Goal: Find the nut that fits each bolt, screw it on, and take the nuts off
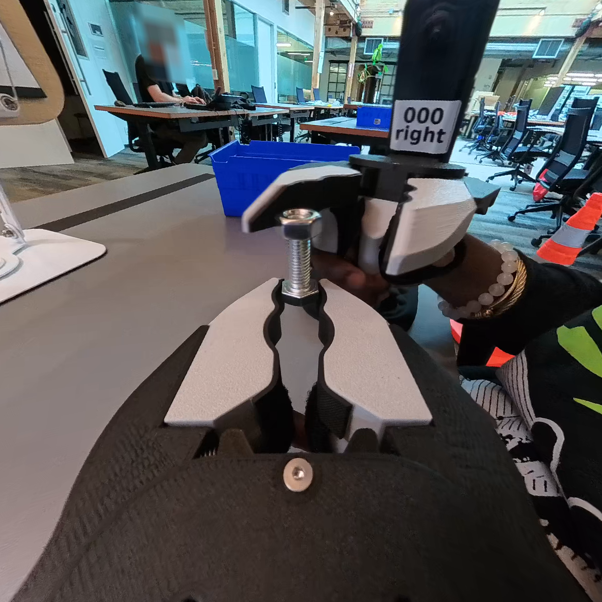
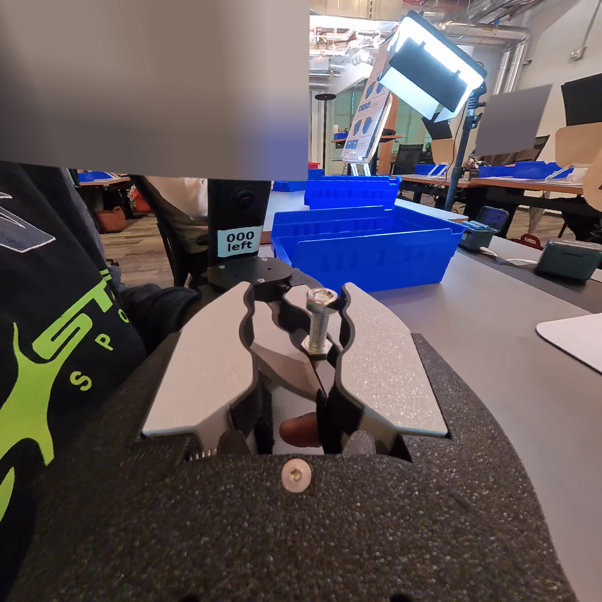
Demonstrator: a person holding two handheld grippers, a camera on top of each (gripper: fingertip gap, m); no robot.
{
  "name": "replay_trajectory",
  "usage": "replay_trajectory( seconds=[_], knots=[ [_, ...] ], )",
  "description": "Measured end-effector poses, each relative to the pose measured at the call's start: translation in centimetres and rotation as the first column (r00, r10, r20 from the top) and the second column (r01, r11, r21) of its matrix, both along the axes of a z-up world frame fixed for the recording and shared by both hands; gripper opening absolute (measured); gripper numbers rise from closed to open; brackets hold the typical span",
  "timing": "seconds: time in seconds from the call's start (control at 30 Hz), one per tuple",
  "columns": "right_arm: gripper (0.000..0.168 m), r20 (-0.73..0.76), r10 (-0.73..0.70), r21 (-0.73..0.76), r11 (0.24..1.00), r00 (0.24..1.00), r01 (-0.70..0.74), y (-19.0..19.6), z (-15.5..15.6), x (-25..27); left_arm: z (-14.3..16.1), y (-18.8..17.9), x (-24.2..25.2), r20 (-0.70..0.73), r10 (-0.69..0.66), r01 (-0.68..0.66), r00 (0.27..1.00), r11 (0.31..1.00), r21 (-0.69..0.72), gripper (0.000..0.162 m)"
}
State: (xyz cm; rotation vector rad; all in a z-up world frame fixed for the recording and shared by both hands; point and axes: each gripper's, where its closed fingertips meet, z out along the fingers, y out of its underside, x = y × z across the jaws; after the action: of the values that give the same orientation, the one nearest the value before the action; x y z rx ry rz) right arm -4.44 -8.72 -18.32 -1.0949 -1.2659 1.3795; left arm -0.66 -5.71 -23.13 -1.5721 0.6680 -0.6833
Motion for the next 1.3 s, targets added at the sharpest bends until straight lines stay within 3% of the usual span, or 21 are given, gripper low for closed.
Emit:
replay_trajectory(
  seconds=[0.1, 0.17, 0.27, 0.37, 0.5, 0.73, 0.83, 0.9, 0.97, 1.03, 1.17, 1.3],
  knots=[
    [0.039, -0.008, -0.021, -0.013, 1.000, 1.000, 0.021, 0.6, 0.1, 1.4, 0.1, 0.2, -0.2, 0.013, 0.011, -0.011, 1.000, 1.000, -0.005, 0.018],
    [0.018, -0.037, 0.009, -0.029, 1.000, 0.999, -0.010, 0.4, 0.5, 2.6, 0.1, 0.2, -0.3, 0.014, 0.021, -0.020, 1.000, 1.000, -0.007, 0.018],
    [0.016, -0.066, -0.002, -0.058, 0.998, 0.998, -0.002, 0.8, 0.9, 3.3, 0.1, 0.2, -0.3, 0.018, 0.016, -0.016, 1.000, 1.000, -0.009, 0.018],
    [0.029, -0.051, -0.051, -0.053, 0.997, 0.997, 0.048, 1.5, 0.5, 2.5, 0.1, 0.1, -0.2, 0.011, 0.007, -0.007, 1.000, 1.000, -0.003, 0.018],
    [0.053, -0.027, -0.010, -0.080, 0.997, 1.000, 0.007, 0.8, 0.0, 0.6, 0.0, 0.0, 0.0, 0.003, -0.004, 0.004, 1.000, 1.000, -0.003, 0.018],
    [0.052, 0.013, 0.025, -0.038, 0.999, 1.000, -0.024, -0.1, -0.4, -0.1, -0.1, 0.0, 0.0, -0.003, -0.001, 0.001, 1.000, 1.000, -0.006, 0.018],
    [0.038, 0.008, -0.003, -0.031, 1.000, 1.000, 0.003, 0.6, -0.3, 1.4, 0.0, 0.1, -0.2, 0.007, 0.006, -0.006, 1.000, 1.000, -0.006, 0.018],
    [0.016, -0.020, 0.018, -0.039, 0.999, 1.000, -0.018, 0.5, 0.1, 2.5, 0.0, 0.2, -0.3, 0.009, 0.014, -0.014, 1.000, 1.000, -0.010, 0.018],
    [0.015, -0.046, 0.013, -0.059, 0.998, 0.999, -0.016, 0.8, 0.4, 3.1, 0.0, 0.2, -0.2, 0.009, 0.010, -0.010, 1.000, 1.000, -0.014, 0.018],
    [0.018, -0.046, -0.023, -0.060, 0.998, 0.999, 0.021, 1.4, 0.3, 3.0, -0.1, 0.2, -0.2, 0.004, 0.009, -0.009, 1.000, 1.000, -0.011, 0.018],
    [0.047, -0.040, -0.028, -0.076, 0.997, 0.999, 0.025, 1.3, 0.1, 1.4, -0.1, 0.0, 0.0, 0.000, -0.006, 0.006, 1.000, 1.000, -0.007, 0.018],
    [0.054, -0.016, 0.015, -0.061, 0.998, 1.000, -0.016, 0.3, -0.3, -0.1, -0.3, -0.2, 0.4, -0.022, -0.024, 0.024, 0.999, 1.000, -0.007, 0.018]
  ],
)
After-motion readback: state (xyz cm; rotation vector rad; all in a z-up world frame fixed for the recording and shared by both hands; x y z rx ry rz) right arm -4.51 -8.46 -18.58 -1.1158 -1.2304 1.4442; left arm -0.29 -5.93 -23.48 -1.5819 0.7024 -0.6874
